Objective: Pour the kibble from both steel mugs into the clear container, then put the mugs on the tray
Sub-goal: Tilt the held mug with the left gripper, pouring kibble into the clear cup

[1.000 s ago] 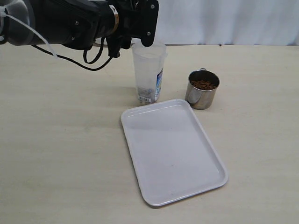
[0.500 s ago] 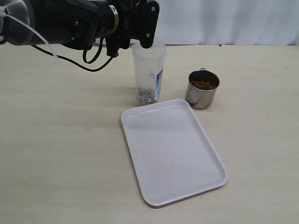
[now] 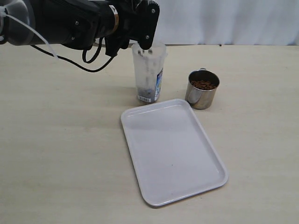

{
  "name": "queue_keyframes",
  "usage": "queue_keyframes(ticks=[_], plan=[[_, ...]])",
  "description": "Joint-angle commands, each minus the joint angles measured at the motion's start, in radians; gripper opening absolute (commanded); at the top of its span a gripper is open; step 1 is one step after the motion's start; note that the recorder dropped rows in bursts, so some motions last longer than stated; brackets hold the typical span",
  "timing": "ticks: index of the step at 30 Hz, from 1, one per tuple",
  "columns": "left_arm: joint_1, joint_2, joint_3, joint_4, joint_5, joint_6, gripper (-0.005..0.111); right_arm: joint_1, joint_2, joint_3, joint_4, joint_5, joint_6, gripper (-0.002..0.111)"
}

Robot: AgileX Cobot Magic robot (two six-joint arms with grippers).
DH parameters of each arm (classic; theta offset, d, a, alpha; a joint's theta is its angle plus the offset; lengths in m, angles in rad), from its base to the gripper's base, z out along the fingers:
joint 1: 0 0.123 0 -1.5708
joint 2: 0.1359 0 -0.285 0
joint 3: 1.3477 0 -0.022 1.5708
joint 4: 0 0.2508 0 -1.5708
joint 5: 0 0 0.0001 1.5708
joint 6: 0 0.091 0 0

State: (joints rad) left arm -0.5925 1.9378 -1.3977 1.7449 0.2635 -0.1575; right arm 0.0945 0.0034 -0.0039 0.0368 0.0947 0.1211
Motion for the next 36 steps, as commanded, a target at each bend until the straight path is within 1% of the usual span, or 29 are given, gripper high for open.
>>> queue_keyframes(ticks=[1,18,36], plan=[[-0.002,-0.01,-0.012,0.0,0.014,0.002,0.0,0.002,-0.003,0.004,0.0,-0.002,-0.005,0.005],[-0.002,-0.01,-0.012,0.0,0.013,0.054,0.0,0.002,-0.003,0.004,0.0,-0.002,-0.005,0.005],[-0.002,-0.01,-0.012,0.0,-0.011,0.052,0.0,0.002,-0.003,0.004,0.0,-0.002,-0.005,0.005]])
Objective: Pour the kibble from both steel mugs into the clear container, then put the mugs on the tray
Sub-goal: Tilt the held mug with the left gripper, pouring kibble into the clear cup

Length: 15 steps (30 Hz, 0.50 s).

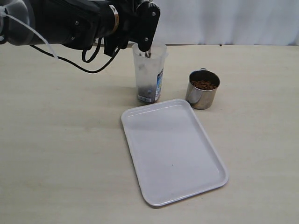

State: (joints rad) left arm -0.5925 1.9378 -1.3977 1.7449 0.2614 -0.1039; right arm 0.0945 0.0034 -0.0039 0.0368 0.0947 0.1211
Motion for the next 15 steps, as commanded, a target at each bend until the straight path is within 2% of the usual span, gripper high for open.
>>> queue_keyframes(ticks=[1,15], plan=[[-0.002,-0.01,-0.012,0.0,-0.015,-0.001,0.0,0.002,-0.003,0.004,0.0,-0.002,-0.005,0.005],[-0.002,-0.01,-0.012,0.0,-0.039,0.009,0.0,0.002,-0.003,0.004,0.0,-0.002,-0.005,0.005]])
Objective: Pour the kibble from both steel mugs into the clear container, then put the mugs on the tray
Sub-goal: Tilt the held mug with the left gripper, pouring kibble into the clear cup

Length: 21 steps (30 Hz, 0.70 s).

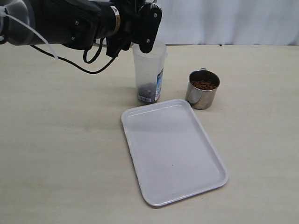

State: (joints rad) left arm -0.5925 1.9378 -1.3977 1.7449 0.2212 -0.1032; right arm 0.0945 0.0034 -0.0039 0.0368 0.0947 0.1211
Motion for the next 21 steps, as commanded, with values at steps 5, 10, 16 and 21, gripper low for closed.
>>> queue_keyframes(ticks=[5,10,16,21], plan=[[-0.002,-0.01,-0.012,0.0,0.001,0.011,0.0,0.002,-0.003,0.004,0.0,-0.002,-0.005,0.005],[-0.002,-0.01,-0.012,0.0,0.001,0.024,0.0,0.002,-0.003,0.004,0.0,-0.002,-0.005,0.005],[-0.002,-0.01,-0.012,0.0,0.001,0.028,0.0,0.002,-0.003,0.004,0.0,-0.002,-0.005,0.005],[-0.002,-0.01,-0.012,0.0,0.001,0.032,0.0,0.002,-0.003,0.004,0.0,-0.002,-0.005,0.005]])
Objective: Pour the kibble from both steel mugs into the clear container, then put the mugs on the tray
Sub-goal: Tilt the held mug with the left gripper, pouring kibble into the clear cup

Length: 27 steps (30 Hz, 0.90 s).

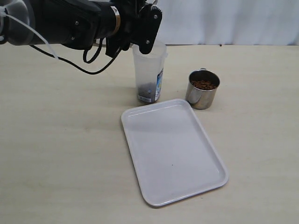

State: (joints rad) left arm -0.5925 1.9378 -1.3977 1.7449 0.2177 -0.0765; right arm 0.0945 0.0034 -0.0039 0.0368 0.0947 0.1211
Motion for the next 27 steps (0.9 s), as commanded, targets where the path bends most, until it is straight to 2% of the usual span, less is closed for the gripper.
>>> queue_keyframes(ticks=[1,9,14,27], plan=[[-0.002,-0.01,-0.012,0.0,0.005,0.01,0.0,0.002,-0.003,0.004,0.0,-0.002,-0.005,0.005],[-0.008,-0.01,-0.012,0.0,0.009,0.023,0.0,0.002,-0.003,0.004,0.0,-0.002,-0.005,0.005],[-0.034,-0.01,-0.012,0.0,0.011,0.055,0.0,0.002,-0.003,0.004,0.0,-0.002,-0.005,0.005],[-0.037,-0.01,-0.023,0.0,0.018,0.065,0.0,0.002,-0.003,0.004,0.0,-0.002,-0.005,0.005]])
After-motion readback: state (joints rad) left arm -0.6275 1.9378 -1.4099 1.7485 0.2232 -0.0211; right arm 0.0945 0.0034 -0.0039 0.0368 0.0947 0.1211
